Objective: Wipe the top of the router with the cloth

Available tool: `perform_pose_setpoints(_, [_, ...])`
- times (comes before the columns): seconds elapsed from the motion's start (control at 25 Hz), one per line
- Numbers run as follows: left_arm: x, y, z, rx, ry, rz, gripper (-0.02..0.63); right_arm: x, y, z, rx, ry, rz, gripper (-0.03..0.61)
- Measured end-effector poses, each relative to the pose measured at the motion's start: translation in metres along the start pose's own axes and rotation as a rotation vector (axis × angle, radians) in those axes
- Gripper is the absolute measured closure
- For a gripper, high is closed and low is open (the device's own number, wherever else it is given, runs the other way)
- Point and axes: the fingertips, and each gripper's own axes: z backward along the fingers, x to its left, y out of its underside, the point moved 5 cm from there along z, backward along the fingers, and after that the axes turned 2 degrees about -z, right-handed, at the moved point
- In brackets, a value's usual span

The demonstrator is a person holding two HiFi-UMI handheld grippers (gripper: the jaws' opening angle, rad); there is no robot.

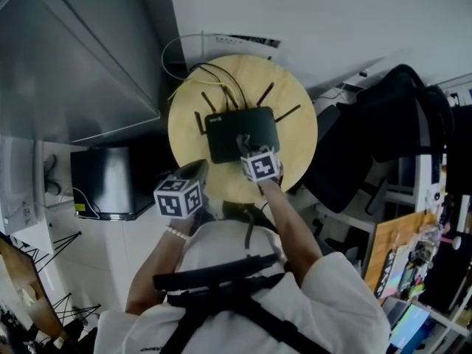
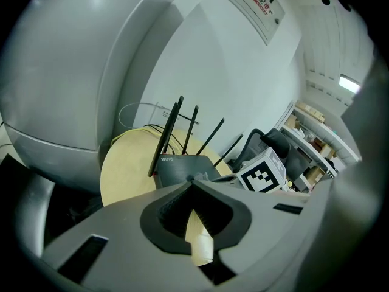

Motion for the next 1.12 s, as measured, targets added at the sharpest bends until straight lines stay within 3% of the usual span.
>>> perform_pose_setpoints(0.36, [-0.008,-0.004,-0.009,0.011,0.02,-0.015,0.617,-0.081,0.032,0.024,0.021,0.138,-0.094,0.538])
perform_pose_setpoints(0.6, [-0.006,-0.002,-0.007,0.012,0.018,-0.015,0.617,-0.108,0.046,0.034,0.026,0.192,-0.134,0.538])
perform_pose_setpoints(1.12, [-0.001,0.006,0.001,0.018,0.018,-0.026,0.617,-0.045,0.043,0.027,-0.001,0.106,-0.1,0.538])
